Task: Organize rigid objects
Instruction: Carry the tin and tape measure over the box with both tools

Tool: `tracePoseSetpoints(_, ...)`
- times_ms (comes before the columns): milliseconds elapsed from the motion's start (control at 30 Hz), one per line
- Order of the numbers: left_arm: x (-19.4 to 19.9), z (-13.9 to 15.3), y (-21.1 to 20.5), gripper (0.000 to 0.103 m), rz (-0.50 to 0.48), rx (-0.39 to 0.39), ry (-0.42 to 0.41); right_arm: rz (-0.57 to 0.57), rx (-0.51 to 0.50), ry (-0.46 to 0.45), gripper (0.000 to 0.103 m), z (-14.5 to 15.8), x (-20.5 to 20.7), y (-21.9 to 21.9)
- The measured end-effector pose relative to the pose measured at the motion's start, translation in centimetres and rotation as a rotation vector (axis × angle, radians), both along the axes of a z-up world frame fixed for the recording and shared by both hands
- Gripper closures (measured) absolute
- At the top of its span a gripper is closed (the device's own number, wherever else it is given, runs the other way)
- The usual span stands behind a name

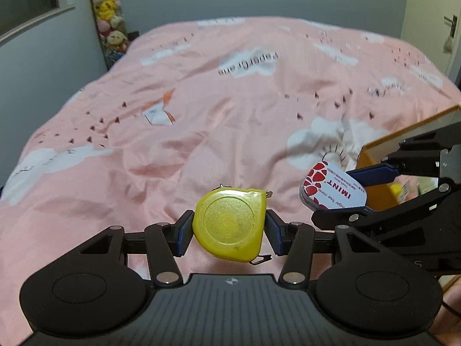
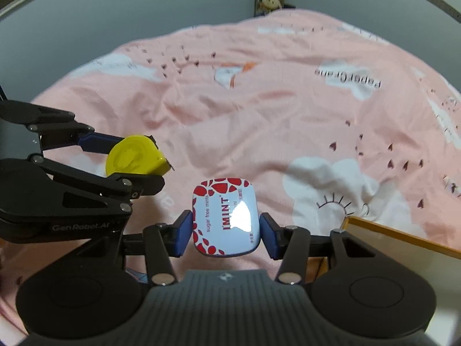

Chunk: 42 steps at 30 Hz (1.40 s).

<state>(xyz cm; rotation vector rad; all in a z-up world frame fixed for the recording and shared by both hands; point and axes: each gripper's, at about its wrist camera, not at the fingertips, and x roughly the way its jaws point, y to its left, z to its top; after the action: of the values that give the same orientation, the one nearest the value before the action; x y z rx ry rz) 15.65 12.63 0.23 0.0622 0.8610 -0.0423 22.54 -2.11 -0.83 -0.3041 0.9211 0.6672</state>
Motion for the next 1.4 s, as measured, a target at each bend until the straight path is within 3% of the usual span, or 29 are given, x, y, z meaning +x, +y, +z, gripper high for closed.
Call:
tracePoseSetpoints(200, -1.9, 2.3, -1.3, 0.044, 0.005, -0.039, -0.052, -0.007, 0.034, -0.070, 0.053, 3.1, -2.6, -1.8)
tracePoseSetpoints(367, -2.6, 4.2, -3.8, 0.044, -0.049, -0.096, -0.101, -0.049, 0.054, -0.116, 0.053, 5.6, -4.5, -5.2)
tracePoseSetpoints(533, -2.2, 5.3, -7.3, 0.044, -0.161, -0.228, -0.097, -0.113, 0.085, -0.078, 0.053, 7.1, -5.1, -10.1)
tracePoseSetpoints(700, -1.1, 5.4, -11.7, 0.044, -0.272, -0.273, -0.078, -0.213, 0.053, -0.045, 0.053, 7.7, -5.0, -15.5)
tracePoseSetpoints(933, 1.7, 3.1, -16.9, 0.044, -0.353, -0.305, 0.011, -0.354, -0.036, 0.050, 0.053, 5.2, -3.4, -21.7)
tracePoseSetpoints(1067, 3.2, 1.7, -19.3, 0.044, -0.368, -0.262, 0.033, -0.424, -0.060, 0.100, 0.053, 3.1, -1.6, -24.2)
tracePoseSetpoints(1400, 7.5, -0.9, -22.2, 0.044, -0.363, -0.204, 0.085, -0.532, -0.094, 0.215, 0.053, -1.8, 4.5, -25.1)
